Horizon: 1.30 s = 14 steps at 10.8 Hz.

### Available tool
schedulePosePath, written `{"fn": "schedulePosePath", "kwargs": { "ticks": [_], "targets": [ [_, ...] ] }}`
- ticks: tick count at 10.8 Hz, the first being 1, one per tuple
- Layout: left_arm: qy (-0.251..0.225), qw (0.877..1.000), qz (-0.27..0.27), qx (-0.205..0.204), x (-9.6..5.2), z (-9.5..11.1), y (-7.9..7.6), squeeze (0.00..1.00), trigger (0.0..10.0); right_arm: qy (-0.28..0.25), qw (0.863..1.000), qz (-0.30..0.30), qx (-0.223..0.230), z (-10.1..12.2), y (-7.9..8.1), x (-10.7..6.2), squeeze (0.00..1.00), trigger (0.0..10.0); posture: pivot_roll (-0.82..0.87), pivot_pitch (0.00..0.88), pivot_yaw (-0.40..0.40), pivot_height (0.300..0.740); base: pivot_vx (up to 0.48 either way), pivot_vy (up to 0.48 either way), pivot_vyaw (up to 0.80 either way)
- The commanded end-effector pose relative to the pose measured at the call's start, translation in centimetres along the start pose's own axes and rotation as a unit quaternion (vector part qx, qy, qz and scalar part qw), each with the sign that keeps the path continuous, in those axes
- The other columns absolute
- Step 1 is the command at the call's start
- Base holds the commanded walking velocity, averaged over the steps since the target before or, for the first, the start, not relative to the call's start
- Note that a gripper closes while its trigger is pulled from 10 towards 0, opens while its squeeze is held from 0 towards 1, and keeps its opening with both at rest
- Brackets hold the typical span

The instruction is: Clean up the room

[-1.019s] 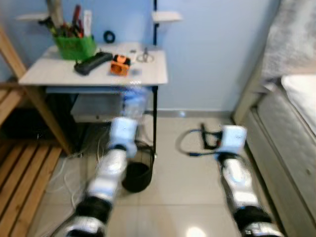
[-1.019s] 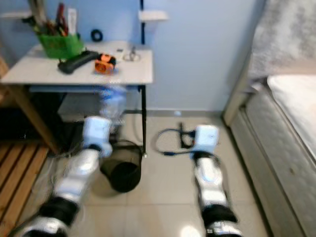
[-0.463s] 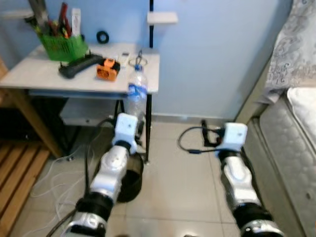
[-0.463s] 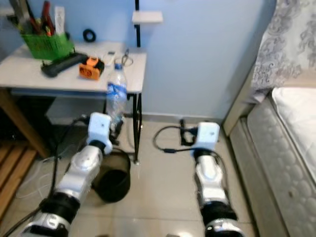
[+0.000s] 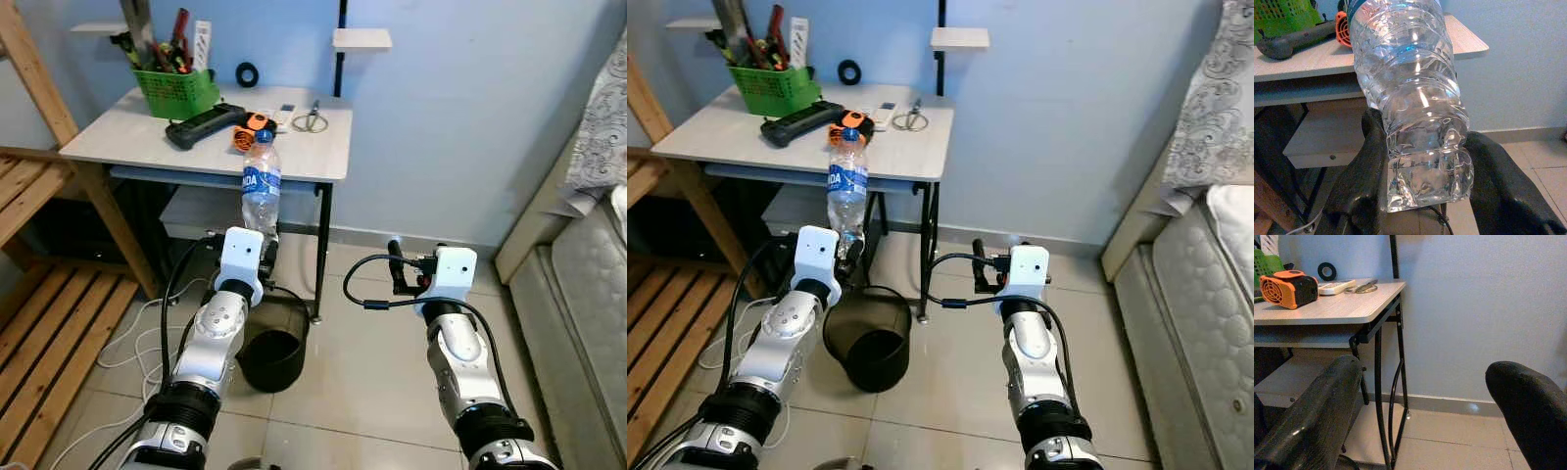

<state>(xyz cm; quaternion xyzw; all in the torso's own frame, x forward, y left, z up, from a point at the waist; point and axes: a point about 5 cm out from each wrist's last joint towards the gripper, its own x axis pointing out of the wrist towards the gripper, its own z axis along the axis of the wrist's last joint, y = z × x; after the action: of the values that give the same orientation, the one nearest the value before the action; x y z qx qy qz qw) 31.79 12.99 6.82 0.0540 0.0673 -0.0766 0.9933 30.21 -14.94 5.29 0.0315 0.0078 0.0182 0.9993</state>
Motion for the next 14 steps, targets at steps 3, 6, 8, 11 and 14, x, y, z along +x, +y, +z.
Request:
{"fn": "schedulePosePath", "kwargs": {
  "ticks": [3,6,8,11,14],
  "targets": [
    [-0.012,1.000,-0.010,-0.010,0.3,0.6,-0.2,0.00,10.0,0.003,1.000,-0.004,-0.002,-0.1,-0.3,-0.1,0.00,10.0,0.00,0.000,0.024,0.740,0.217,0.229,0.00],
    [-0.011,1.000,-0.020,-0.008,0.2,0.5,-0.3,0.00,10.0,0.004,1.000,-0.003,-0.001,-0.2,-0.2,-0.2,0.00,10.0,0.00,0.000,0.023,0.740,0.408,0.180,0.00],
    [-0.009,0.999,-0.028,0.011,0.3,0.6,-0.5,0.00,10.0,0.005,1.000,0.000,-0.001,-0.3,0.0,-0.2,0.00,10.0,0.00,0.000,0.020,0.740,0.448,0.000,0.00],
    [0.003,0.999,-0.044,0.029,0.7,0.5,-1.0,0.00,10.0,0.005,1.000,0.000,-0.001,-0.3,0.0,-0.2,0.00,10.0,0.00,0.000,0.021,0.740,0.000,0.000,0.00],
    [-0.005,0.999,-0.044,0.026,0.7,0.7,-1.1,0.00,10.0,0.006,1.000,0.001,-0.004,-0.3,0.0,-0.3,0.00,10.0,0.00,0.000,0.018,0.740,0.000,0.000,0.00]
  ]
}}
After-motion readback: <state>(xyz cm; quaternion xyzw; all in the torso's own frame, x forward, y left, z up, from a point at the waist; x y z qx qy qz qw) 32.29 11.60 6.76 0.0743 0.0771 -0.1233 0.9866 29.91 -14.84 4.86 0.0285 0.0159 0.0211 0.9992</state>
